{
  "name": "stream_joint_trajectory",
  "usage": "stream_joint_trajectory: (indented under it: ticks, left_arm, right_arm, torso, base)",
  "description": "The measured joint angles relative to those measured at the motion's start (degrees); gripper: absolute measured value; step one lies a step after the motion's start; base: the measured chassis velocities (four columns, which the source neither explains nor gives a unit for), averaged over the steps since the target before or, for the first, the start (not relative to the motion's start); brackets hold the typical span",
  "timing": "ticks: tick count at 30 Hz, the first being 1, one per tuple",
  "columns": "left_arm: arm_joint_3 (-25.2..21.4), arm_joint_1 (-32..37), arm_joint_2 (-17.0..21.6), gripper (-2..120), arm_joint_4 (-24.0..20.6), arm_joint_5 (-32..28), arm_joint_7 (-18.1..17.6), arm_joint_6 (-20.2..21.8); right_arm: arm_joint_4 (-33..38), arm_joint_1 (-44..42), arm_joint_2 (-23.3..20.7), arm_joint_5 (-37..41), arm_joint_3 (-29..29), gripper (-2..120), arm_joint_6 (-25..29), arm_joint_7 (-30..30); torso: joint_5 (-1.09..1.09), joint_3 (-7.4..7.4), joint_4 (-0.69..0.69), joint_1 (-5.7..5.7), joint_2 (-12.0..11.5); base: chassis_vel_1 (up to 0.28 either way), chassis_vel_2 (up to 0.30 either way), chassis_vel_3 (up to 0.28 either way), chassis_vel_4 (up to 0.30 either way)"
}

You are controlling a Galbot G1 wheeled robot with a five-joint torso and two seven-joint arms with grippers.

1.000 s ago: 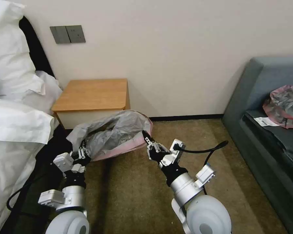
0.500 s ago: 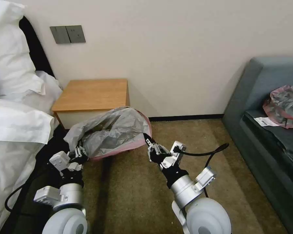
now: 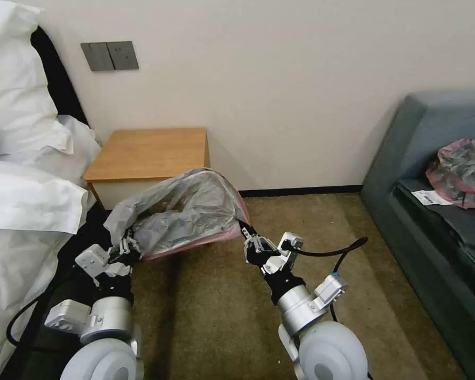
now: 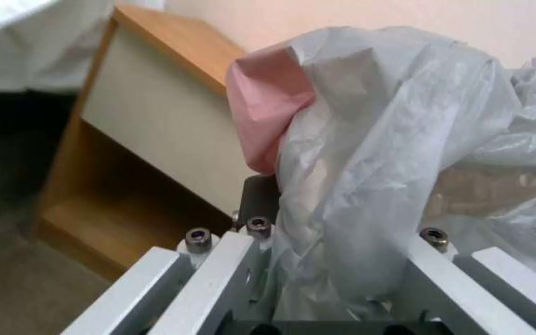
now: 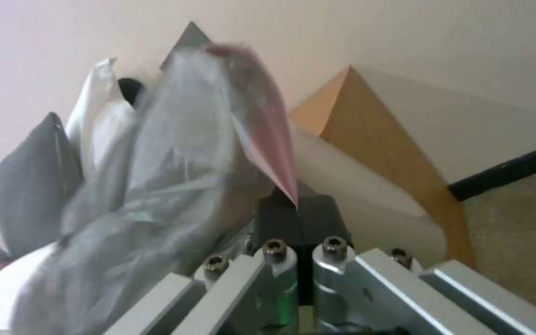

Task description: Pick up the garbage bag from the table and place it over the trash can.

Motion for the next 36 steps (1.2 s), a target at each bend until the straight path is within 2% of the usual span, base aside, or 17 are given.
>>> stream_joint_trajectory:
  ticks: [14, 22, 28, 36]
  left_arm:
    - [1.2, 2.1, -0.8, 8, -5.1, -6.4, -1.5, 3.1]
    - [1.4, 2.6, -1.0, 8, -5.2, -6.6, -1.7, 3.6]
    - [1.5, 2.9, -0.7, 8, -5.2, -10.7, -2.9, 4.9]
    - [1.4, 2.9, -0.5, 8, -5.2, -12.4, -3.7, 6.3]
  right_arm:
    - [-4.3, 1.3, 0.3, -4.0, 0.7, 0, 3.0, -0.8]
    - [-5.8, 1.7, 0.8, -7.6, 0.7, 0, 4.6, -1.5]
    - [-7.2, 1.8, 0.6, -10.5, 0.8, 0, 6.0, -2.1]
    - [-8.3, 2.2, 0.3, -12.0, 1.1, 0, 6.5, -2.1]
  torso:
    - [0.01, 0.0, 0.0, 0.0, 0.0]
    - [0.0, 0.0, 0.0, 0.0, 0.0]
    - [0.0, 0.0, 0.0, 0.0, 0.0]
    - [0.0, 0.0, 0.0, 0.0, 0.0]
  base:
    - [0.0, 0.0, 0.0, 0.0]
    - [0.0, 0.0, 0.0, 0.0]
    - [0.0, 0.0, 0.0, 0.0]
    - [0.0, 0.0, 0.0, 0.0]
